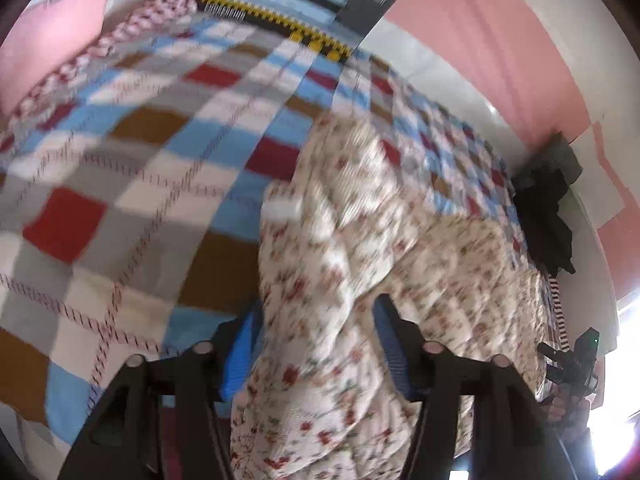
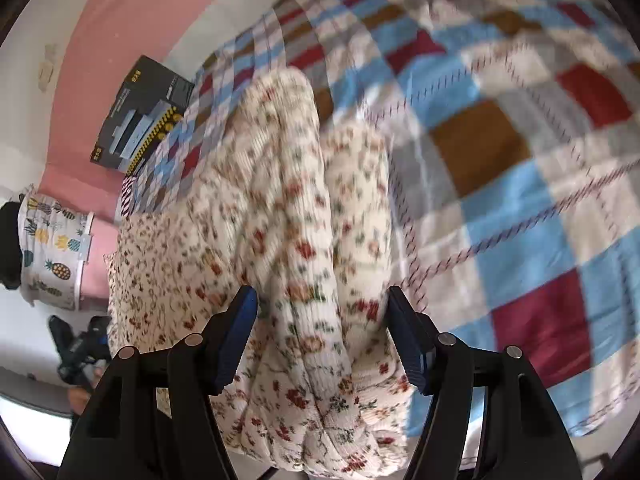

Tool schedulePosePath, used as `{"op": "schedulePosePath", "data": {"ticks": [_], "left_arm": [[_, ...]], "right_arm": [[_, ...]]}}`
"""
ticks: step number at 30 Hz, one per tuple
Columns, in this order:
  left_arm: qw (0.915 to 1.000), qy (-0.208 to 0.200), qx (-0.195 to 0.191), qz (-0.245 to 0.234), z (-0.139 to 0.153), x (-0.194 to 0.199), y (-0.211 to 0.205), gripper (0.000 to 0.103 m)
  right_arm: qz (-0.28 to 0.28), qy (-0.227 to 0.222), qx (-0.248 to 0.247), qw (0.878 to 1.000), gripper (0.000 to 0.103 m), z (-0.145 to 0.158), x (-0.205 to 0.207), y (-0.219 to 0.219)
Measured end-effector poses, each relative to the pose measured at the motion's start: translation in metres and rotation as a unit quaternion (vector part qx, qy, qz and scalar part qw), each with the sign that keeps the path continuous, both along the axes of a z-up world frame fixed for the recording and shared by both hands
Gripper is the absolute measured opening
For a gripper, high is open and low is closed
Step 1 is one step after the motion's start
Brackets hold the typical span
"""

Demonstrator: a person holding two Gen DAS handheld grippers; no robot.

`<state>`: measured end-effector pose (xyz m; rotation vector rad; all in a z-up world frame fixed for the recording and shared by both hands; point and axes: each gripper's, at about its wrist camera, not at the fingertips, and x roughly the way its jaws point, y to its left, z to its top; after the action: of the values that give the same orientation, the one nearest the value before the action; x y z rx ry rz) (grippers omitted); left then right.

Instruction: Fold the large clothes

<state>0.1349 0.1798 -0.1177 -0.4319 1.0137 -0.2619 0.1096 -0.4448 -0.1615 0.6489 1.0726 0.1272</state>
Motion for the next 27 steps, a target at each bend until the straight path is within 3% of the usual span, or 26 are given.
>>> {"op": "schedulePosePath", "data": {"ticks": [2, 7, 10, 11, 12, 13, 14, 19, 23, 24, 27], "left_arm": [[0.9998, -0.016, 0.006, -0.004, 0.011, 0.009, -0.004, 0.075], [0.9986, 0.011, 0.048, -0.022, -0.003, 0.066, -0.032, 0.075], [0.9979, 0.022, 0.058, -0.019, -0.013, 0.087, -0.04, 0.072], [0.9976, 0.021, 0.064, -0.017, -0.015, 0.089, -0.041, 0.06], [0.9967, 0.021, 0.078, -0.012, -0.016, 0.092, -0.042, 0.05], [0.9963, 0.02, 0.084, -0.008, -0.017, 0.093, -0.042, 0.035], [0.9964, 0.018, 0.083, -0.003, -0.015, 0.093, -0.04, 0.025], [0.9973, -0.014, 0.056, 0.044, -0.012, 0.102, -0.019, 0.021], [0.9961, 0.013, 0.066, 0.057, -0.059, 0.111, -0.018, 0.022], [0.9967, 0.005, 0.052, 0.063, -0.068, 0.106, -0.015, 0.023], [0.9967, -0.014, 0.04, 0.069, -0.07, 0.1, -0.012, 0.025]], "right_arm": [[-0.007, -0.019, -0.001, 1.0, 0.066, 0.007, 0.001, -0.004], [0.002, -0.033, -0.021, 0.999, 0.067, 0.018, 0.041, 0.0], [0.02, -0.025, -0.016, 0.999, 0.067, 0.013, 0.064, 0.003], [0.029, -0.023, -0.016, 0.999, 0.065, 0.01, 0.069, 0.004], [0.029, -0.018, -0.026, 0.999, 0.043, 0.008, 0.075, 0.006], [0.028, -0.016, -0.033, 0.999, 0.018, 0.008, 0.08, 0.008], [0.025, -0.021, -0.036, 0.999, 0.017, 0.012, 0.081, 0.007], [-0.004, -0.073, -0.056, 0.996, 0.014, 0.035, 0.087, 0.001], [-0.011, -0.016, -0.09, 0.996, 0.014, -0.014, 0.106, 0.005], [-0.013, -0.008, -0.09, 0.996, 0.014, -0.025, 0.106, 0.005], [-0.023, -0.021, -0.08, 0.996, 0.014, -0.039, 0.099, 0.001]]}}
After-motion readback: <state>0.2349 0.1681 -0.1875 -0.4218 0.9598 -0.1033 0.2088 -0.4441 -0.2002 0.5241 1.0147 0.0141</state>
